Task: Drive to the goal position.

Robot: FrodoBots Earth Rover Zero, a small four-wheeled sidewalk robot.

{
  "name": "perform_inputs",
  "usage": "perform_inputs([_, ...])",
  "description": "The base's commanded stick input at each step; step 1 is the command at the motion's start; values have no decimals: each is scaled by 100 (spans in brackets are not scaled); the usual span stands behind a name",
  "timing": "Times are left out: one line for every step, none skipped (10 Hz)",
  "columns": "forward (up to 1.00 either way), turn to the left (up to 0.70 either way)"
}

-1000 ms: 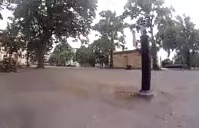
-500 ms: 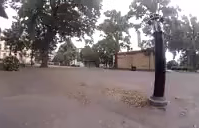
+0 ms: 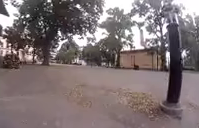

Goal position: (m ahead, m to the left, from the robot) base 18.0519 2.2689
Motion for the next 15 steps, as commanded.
perform_inputs([60, 0])
perform_inputs([60, 0])
perform_inputs([60, 0])
perform_inputs([60, 0])
perform_inputs([60, 0])
perform_inputs([60, 0])
perform_inputs([60, 0])
perform_inputs([60, 0])
perform_inputs([60, 0])
perform_inputs([60, 0])
perform_inputs([60, 0])
perform_inputs([60, 0])
perform_inputs([60, 0])
perform_inputs([60, 0])
perform_inputs([60, 0])
